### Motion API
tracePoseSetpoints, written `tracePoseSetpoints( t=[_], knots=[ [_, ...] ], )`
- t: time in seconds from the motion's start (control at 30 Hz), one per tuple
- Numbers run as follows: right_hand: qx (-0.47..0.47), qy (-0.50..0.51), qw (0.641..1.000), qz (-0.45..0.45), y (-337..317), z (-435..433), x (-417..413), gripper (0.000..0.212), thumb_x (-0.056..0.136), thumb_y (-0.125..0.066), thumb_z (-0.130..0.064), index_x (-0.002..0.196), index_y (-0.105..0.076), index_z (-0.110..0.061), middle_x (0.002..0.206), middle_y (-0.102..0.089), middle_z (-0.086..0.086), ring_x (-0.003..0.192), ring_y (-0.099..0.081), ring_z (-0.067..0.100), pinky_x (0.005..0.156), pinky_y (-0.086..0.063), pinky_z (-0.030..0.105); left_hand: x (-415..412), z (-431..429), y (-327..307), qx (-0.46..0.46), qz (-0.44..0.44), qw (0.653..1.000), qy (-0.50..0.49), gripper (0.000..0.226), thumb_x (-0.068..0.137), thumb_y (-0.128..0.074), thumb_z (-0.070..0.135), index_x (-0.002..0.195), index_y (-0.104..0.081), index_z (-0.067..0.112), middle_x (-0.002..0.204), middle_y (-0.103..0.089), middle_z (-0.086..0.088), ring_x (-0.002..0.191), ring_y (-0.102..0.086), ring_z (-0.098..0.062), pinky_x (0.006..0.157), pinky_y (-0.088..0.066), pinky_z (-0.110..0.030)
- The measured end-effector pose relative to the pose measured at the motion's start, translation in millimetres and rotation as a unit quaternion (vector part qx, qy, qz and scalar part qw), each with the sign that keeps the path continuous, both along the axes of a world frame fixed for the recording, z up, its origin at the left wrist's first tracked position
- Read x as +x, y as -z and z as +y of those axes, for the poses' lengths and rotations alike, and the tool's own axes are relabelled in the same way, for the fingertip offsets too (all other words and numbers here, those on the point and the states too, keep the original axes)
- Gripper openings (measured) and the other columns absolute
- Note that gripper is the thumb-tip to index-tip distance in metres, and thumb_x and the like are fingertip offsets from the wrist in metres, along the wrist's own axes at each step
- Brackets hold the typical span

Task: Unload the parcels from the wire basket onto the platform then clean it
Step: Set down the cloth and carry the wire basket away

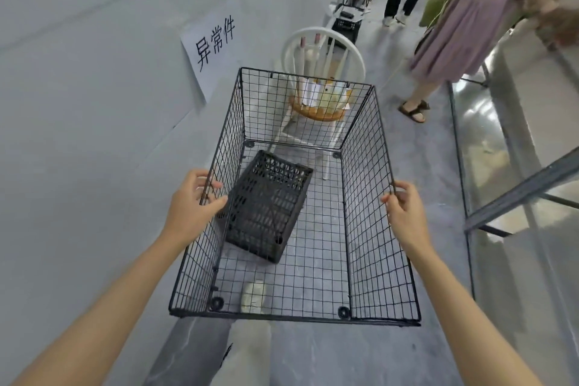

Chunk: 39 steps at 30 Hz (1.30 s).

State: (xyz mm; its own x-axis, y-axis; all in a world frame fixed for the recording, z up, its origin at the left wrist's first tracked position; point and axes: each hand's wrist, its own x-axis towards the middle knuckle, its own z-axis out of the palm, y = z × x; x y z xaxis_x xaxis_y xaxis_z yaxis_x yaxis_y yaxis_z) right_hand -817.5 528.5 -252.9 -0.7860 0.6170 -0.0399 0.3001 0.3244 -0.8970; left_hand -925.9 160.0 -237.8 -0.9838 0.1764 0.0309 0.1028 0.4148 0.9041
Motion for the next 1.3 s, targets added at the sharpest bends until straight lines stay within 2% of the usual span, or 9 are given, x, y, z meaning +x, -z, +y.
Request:
tracePoseSetpoints(
  t=[0.13,0.43,0.53,0.6,0.67,0.8,0.97,1.07,1.3],
  knots=[
    [-0.008,0.022,1.000,-0.015,23,6,-66,0.029,0.102,-0.046,-0.007,0.129,-0.050,-0.014,0.096,-0.066,0.001,0.074,-0.054,0.006,0.068,-0.043,0.027,-74,11,24,-0.015,-0.030,0.999,0.016,0.040,0.085,-0.073,0.004,0.117,-0.050,0.011,0.110,-0.065,-0.004,0.094,-0.064,-0.031,0.073,-0.046,-0.003],
    [-0.047,0.068,0.995,-0.049,67,1,-167,0.025,0.102,-0.045,-0.006,0.126,-0.047,-0.016,0.093,-0.063,-0.001,0.079,-0.054,0.005,0.079,-0.043,0.029,-210,25,67,-0.050,-0.101,0.992,0.049,0.041,0.085,-0.072,0.002,0.118,-0.049,0.011,0.112,-0.064,-0.001,0.085,-0.060,-0.011,0.070,-0.044,-0.001],
    [-0.053,0.080,0.994,-0.056,84,2,-185,0.030,0.102,-0.044,-0.005,0.132,-0.047,-0.007,0.093,-0.062,-0.001,0.079,-0.054,0.004,0.078,-0.043,0.024,-240,30,88,-0.060,-0.129,0.988,0.064,0.043,0.084,-0.073,0.005,0.117,-0.048,0.017,0.111,-0.064,0.005,0.088,-0.060,-0.012,0.081,-0.051,-0.016],
    [-0.058,0.088,0.992,-0.065,98,4,-195,0.028,0.103,-0.043,-0.005,0.131,-0.047,-0.008,0.091,-0.062,-0.002,0.082,-0.055,0.004,0.085,-0.044,0.030,-254,36,102,-0.070,-0.153,0.983,0.069,0.045,0.085,-0.073,0.008,0.120,-0.047,0.020,0.110,-0.060,0.016,0.088,-0.058,-0.006,0.083,-0.055,-0.041],
    [-0.058,0.096,0.991,-0.072,115,6,-204,0.027,0.103,-0.043,-0.005,0.129,-0.047,-0.011,0.090,-0.062,-0.002,0.084,-0.056,0.007,0.091,-0.044,0.037,-265,43,118,-0.074,-0.176,0.979,0.066,0.047,0.086,-0.074,0.012,0.123,-0.047,0.021,0.114,-0.059,0.016,0.103,-0.059,-0.012,0.089,-0.052,-0.051],
    [-0.047,0.106,0.989,-0.091,154,12,-223,0.026,0.103,-0.044,-0.006,0.127,-0.048,-0.016,0.092,-0.064,-0.001,0.083,-0.056,0.009,0.087,-0.045,0.041,-289,53,157,-0.088,-0.205,0.974,0.045,0.045,0.085,-0.075,0.015,0.120,-0.048,0.025,0.125,-0.060,0.003,0.114,-0.058,-0.018,0.106,-0.042,-0.047],
    [-0.057,0.103,0.988,-0.099,202,13,-253,0.028,0.104,-0.041,-0.006,0.130,-0.047,-0.010,0.095,-0.063,0.003,0.077,-0.055,-0.001,0.076,-0.045,0.022,-316,71,196,-0.107,-0.226,0.968,0.025,0.050,0.087,-0.072,0.014,0.131,-0.048,0.015,0.124,-0.059,0.005,0.088,-0.050,0.010,0.092,-0.036,-0.022],
    [-0.057,0.107,0.988,-0.093,231,13,-270,0.026,0.103,-0.041,-0.003,0.128,-0.047,-0.007,0.094,-0.061,0.005,0.072,-0.054,-0.009,0.068,-0.042,0.009,-336,76,219,-0.117,-0.234,0.965,0.008,0.050,0.087,-0.072,0.016,0.131,-0.049,0.018,0.123,-0.061,0.009,0.097,-0.058,-0.001,0.092,-0.041,-0.022],
    [-0.078,0.124,0.986,-0.085,285,5,-306,0.024,0.103,-0.041,-0.003,0.123,-0.047,-0.016,0.094,-0.061,0.005,0.080,-0.055,-0.007,0.076,-0.043,0.009,-370,79,267,-0.145,-0.227,0.963,-0.030,0.059,0.084,-0.074,0.018,0.137,-0.049,0.021,0.133,-0.058,0.005,0.124,-0.056,-0.021,0.110,-0.041,-0.049]
  ],
)
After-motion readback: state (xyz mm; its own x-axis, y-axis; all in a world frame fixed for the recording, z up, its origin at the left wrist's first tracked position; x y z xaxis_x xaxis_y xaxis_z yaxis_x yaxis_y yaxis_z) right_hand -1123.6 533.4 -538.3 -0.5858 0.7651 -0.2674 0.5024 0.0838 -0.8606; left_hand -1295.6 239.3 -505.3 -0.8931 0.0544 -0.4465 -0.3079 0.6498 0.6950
